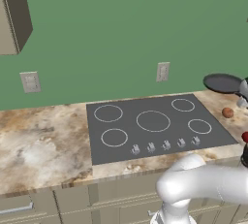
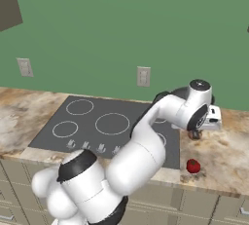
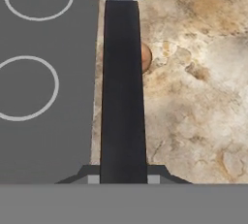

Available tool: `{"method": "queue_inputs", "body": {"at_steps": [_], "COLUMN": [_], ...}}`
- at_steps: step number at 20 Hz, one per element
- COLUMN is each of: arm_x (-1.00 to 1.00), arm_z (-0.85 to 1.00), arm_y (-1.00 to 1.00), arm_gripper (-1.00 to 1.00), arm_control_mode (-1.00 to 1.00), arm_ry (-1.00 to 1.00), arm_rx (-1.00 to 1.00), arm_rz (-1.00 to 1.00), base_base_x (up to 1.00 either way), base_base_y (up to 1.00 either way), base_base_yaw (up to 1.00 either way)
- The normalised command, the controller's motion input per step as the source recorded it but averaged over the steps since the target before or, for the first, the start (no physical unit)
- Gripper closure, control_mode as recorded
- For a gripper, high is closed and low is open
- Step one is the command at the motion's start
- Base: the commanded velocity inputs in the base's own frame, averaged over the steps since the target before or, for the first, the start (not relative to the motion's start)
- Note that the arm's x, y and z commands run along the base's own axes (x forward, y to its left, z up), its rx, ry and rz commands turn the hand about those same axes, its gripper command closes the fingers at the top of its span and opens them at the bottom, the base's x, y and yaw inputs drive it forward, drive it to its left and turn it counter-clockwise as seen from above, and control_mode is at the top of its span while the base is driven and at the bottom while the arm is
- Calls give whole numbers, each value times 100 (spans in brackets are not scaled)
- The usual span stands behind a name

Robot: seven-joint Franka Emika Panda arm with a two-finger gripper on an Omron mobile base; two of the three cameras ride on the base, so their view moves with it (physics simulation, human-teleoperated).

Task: Place the pan on the rear right burner on the stove. Then place the tomato and the onion in the pan and turn on the rear right burner.

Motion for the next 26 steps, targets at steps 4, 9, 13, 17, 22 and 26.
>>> {"method": "queue_inputs", "body": {"at_steps": [4,9,13,17,22,26], "arm_x": [35,31,38,45,37,13], "arm_z": [0,0,4,0,1,8], "arm_y": [22,26,13,0,0,0], "arm_gripper": [100,100,100,100,100,100], "arm_control_mode": [-100,-100,-100,-100,-100,-100], "arm_ry": [-1,0,1,2,2,1], "arm_rx": [-2,0,0,0,0,0], "arm_rz": [11,10,13,17,20,20], "base_base_x": [0,0,0,0,0,0], "base_base_y": [0,0,0,0,0,0], "base_base_yaw": [0,0,0,0,0,0]}}
